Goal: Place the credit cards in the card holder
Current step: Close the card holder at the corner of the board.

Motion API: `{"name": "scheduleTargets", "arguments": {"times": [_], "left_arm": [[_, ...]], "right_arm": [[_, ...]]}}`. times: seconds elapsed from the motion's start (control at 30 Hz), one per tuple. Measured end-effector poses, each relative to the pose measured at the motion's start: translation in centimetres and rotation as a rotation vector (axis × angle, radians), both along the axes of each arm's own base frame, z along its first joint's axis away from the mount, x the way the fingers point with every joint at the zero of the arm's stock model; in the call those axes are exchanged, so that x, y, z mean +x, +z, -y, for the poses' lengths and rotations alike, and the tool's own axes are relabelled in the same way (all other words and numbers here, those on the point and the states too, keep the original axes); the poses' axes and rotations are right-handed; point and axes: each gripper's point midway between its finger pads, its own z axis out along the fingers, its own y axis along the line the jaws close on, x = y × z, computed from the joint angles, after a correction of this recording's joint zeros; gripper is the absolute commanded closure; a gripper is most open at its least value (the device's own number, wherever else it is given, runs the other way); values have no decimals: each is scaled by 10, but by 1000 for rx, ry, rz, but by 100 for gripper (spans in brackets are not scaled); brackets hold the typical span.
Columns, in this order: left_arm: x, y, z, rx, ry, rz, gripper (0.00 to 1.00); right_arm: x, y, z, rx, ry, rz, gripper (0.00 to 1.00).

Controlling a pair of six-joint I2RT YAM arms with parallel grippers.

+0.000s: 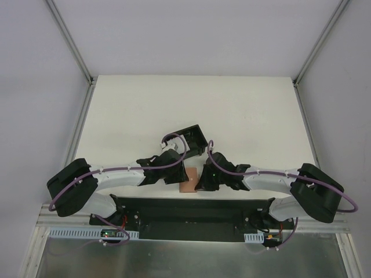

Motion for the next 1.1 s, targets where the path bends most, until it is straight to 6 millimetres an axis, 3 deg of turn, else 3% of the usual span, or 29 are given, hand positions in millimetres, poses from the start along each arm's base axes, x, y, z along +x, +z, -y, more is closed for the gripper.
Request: {"name": "scheduleTargets", "arguments": {"times": [0.3, 0.67, 0.87, 1.1], "left_arm": [[4, -4, 2, 2, 2, 2, 64], [5, -5, 4, -8, 3, 8, 64], [5, -5, 4, -8, 2, 9, 63], [5, -5, 4, -7, -1, 10, 63]], "right_arm": [[4, 1, 3, -15, -4, 37, 67], [28, 64, 18, 94, -70, 275, 67], [41, 47, 45, 23, -156, 261, 78], [42, 21, 48, -49, -155, 204, 80]]}}
